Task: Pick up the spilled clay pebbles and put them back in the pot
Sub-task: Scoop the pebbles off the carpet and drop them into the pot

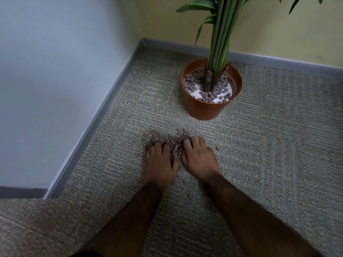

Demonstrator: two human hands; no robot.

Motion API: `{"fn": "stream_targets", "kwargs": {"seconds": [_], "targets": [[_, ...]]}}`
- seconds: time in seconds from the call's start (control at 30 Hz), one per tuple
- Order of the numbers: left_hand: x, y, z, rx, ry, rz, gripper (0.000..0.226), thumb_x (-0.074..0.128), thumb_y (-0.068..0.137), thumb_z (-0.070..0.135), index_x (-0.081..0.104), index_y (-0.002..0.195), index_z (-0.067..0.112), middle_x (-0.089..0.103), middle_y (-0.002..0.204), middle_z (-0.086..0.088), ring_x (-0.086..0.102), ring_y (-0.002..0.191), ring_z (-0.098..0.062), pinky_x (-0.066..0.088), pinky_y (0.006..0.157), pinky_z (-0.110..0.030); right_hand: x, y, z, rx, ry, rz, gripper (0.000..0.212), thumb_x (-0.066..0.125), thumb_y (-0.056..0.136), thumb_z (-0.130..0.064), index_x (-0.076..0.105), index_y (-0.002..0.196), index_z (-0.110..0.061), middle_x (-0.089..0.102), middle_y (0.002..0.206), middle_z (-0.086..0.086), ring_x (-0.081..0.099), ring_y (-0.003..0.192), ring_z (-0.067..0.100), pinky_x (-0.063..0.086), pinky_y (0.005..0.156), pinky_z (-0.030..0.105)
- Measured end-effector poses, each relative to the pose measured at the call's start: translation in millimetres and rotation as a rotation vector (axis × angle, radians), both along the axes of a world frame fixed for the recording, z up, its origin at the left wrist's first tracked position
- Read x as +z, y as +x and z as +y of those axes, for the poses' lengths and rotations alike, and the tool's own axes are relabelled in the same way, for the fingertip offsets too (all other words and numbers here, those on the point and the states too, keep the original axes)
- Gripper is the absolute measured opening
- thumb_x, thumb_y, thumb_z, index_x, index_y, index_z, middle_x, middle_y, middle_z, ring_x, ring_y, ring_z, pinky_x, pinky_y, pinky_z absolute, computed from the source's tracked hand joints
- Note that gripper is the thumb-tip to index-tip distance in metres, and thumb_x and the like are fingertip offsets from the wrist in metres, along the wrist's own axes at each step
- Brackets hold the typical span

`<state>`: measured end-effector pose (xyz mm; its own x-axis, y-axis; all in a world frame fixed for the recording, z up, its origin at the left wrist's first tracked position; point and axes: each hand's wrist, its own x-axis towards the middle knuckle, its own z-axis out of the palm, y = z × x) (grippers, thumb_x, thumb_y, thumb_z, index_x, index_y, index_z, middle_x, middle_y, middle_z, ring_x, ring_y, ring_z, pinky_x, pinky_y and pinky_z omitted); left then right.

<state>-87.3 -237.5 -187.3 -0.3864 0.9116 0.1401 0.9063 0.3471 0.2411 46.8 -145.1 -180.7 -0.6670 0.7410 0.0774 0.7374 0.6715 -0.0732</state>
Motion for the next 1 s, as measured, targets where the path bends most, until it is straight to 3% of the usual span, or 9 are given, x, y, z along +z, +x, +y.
{"fn": "stream_targets", "kwargs": {"seconds": [0.23,0.4,0.5,0.6,0.67,0.73,0.8,0.9,1.0], "targets": [[7.8,2.0,11.4,0.056,-0.012,0.096,0.030,0.051,0.095,0.041,0.057,0.098,0.011,0.060,0.100,-0.013,0.059,0.090,-0.032,0.046,0.075,-0.044,0.9,4.2,-3.2,0.028,0.008,0.061,0.027,0.046,0.102,-0.037,0.055,0.097,-0.013,0.060,0.100,0.013,0.062,0.086,0.032,0.056,0.053,0.043],[10.8,-5.8,17.4,0.076,0.029,-0.010,0.023,0.058,0.098,0.031,0.059,0.090,0.010,0.066,0.085,-0.013,0.064,0.071,-0.032,0.047,0.059,-0.038,9.2,3.7,1.0,-0.018,-0.050,0.148,0.020,0.058,0.100,-0.026,0.064,0.092,-0.008,0.065,0.098,0.016,0.066,0.074,0.033,0.050,0.050,0.039],[12.2,-6.3,17.7,0.128,0.062,-0.101,0.025,0.052,0.100,0.033,0.059,0.090,0.011,0.067,0.084,-0.012,0.065,0.073,-0.034,0.047,0.060,-0.038,16.1,0.9,6.3,-0.148,-0.175,0.275,0.025,0.051,0.104,-0.028,0.064,0.095,-0.009,0.064,0.099,0.011,0.064,0.073,0.030,0.050,0.059,0.040],[16.1,-11.8,18.5,0.267,0.176,-0.266,0.031,0.044,0.101,0.040,0.056,0.085,0.016,0.061,0.073,-0.004,0.057,0.064,-0.029,0.040,0.057,-0.035,26.6,-2.5,13.7,-0.331,-0.323,0.480,0.024,0.048,0.105,-0.025,0.059,0.087,-0.013,0.057,0.087,0.004,0.052,0.072,0.021,0.040,0.064,0.035],[25.8,-17.0,21.3,0.328,0.343,-0.496,0.033,0.044,0.101,0.039,0.053,0.075,0.020,0.052,0.065,0.007,0.048,0.057,-0.012,0.033,0.055,-0.028,36.0,-2.7,18.9,-0.531,-0.590,0.839,0.029,0.046,0.104,-0.019,0.059,0.078,-0.017,0.058,0.078,0.002,0.049,0.068,0.018,0.038,0.058,0.033],[40.5,-21.0,25.5,0.424,0.529,-0.960,0.031,0.047,0.099,0.033,0.050,0.069,0.024,0.048,0.061,0.013,0.042,0.053,-0.003,0.034,0.052,-0.025,46.5,-1.3,20.5,-0.695,-1.020,1.358,0.035,0.041,0.102,-0.021,0.059,0.072,-0.020,0.058,0.071,0.003,0.045,0.056,0.018,0.033,0.046,0.025],[55.4,-20.7,27.9,0.539,0.626,-1.482,0.029,0.047,0.094,0.032,0.052,0.067,0.025,0.047,0.061,0.006,0.039,0.051,-0.010,0.030,0.048,-0.027,53.1,0.0,16.7,-0.661,-1.457,1.752,0.036,0.036,0.100,-0.023,0.058,0.072,-0.015,0.058,0.073,0.011,0.042,0.048,0.018,0.026,0.038,0.017],[65.3,-10.3,34.5,0.630,0.680,-2.000,0.033,0.045,0.098,0.033,0.052,0.067,0.023,0.046,0.060,0.002,0.037,0.048,-0.013,0.026,0.043,-0.024,56.9,-8.4,-0.3,-0.571,-1.734,1.980,0.037,0.031,0.098,-0.023,0.057,0.075,-0.009,0.056,0.073,0.012,0.043,0.047,0.016,0.025,0.038,0.016],[75.9,6.5,44.9,0.604,0.743,-2.261,0.033,0.041,0.098,0.027,0.049,0.067,0.019,0.043,0.059,0.000,0.036,0.047,-0.014,0.025,0.044,-0.024,62.7,-23.2,-15.2,-0.651,-1.754,2.120,0.037,0.034,0.097,-0.023,0.060,0.075,-0.009,0.055,0.070,0.009,0.048,0.054,0.018,0.034,0.044,0.022]]}}
